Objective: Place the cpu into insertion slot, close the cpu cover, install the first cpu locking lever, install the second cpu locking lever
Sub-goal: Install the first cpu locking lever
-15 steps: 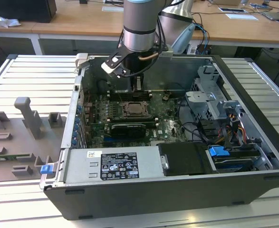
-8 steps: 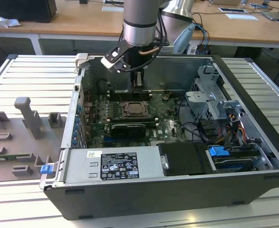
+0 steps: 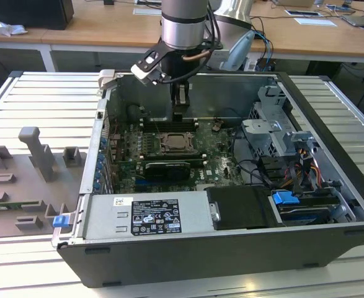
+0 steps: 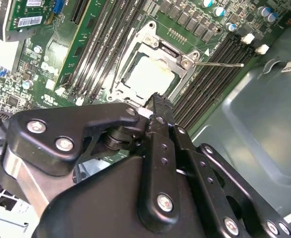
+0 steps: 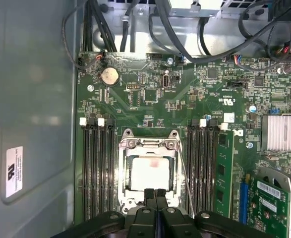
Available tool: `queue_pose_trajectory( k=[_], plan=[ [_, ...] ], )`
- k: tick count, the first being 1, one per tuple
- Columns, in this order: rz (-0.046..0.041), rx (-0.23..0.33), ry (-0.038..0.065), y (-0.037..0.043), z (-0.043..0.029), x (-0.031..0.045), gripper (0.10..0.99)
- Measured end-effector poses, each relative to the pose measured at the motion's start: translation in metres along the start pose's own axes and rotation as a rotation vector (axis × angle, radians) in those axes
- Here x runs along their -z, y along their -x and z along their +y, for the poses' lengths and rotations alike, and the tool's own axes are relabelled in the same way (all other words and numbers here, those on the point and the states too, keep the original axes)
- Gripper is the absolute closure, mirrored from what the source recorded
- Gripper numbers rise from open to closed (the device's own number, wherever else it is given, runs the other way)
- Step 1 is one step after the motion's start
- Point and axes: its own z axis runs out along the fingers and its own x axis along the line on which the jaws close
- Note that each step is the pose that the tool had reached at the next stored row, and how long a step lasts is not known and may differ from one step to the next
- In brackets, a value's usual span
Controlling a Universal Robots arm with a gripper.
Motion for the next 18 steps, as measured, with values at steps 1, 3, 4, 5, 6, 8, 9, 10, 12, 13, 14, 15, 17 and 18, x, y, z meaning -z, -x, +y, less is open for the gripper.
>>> queue_pose_trajectory(
  k=[1, 3, 4, 5, 6, 8, 9, 10, 12, 13, 14, 15, 17, 18],
  plan=[
    [0.0002, 0.016, 0.000, 0.0000, 0.0000, 0.0000, 0.980],
    [0.0003, 0.077, 0.001, 0.0000, 0.0000, -0.0001, 0.980],
    [0.0004, 0.095, 0.001, 0.0000, 0.0000, -0.0001, 0.980],
    [0.0004, 0.112, 0.001, 0.0000, 0.0000, -0.0001, 0.980],
    [0.0004, 0.128, 0.001, 0.0000, 0.0000, -0.0001, 0.980],
    [0.0006, 0.155, 0.002, 0.0000, 0.0000, -0.0001, 0.980],
    [0.0005, 0.165, 0.002, 0.0000, 0.0000, -0.0001, 0.980],
    [0.0006, 0.169, 0.002, 0.0000, 0.0000, -0.0001, 0.980],
    [0.0007, 0.176, 0.002, 0.0000, 0.0000, -0.0001, 0.980],
    [0.0007, 0.179, 0.002, 0.0000, 0.0000, -0.0001, 0.980],
    [0.0008, 0.184, 0.002, 0.0000, 0.0000, -0.0002, 0.980],
    [0.0008, 0.192, 0.002, 0.0000, 0.0000, -0.0002, 0.980],
    [0.0010, 0.214, 0.003, 0.0000, 0.0000, -0.0002, 0.980],
    [0.0010, 0.218, 0.003, 0.0000, 0.0000, -0.0001, 0.980]
  ],
)
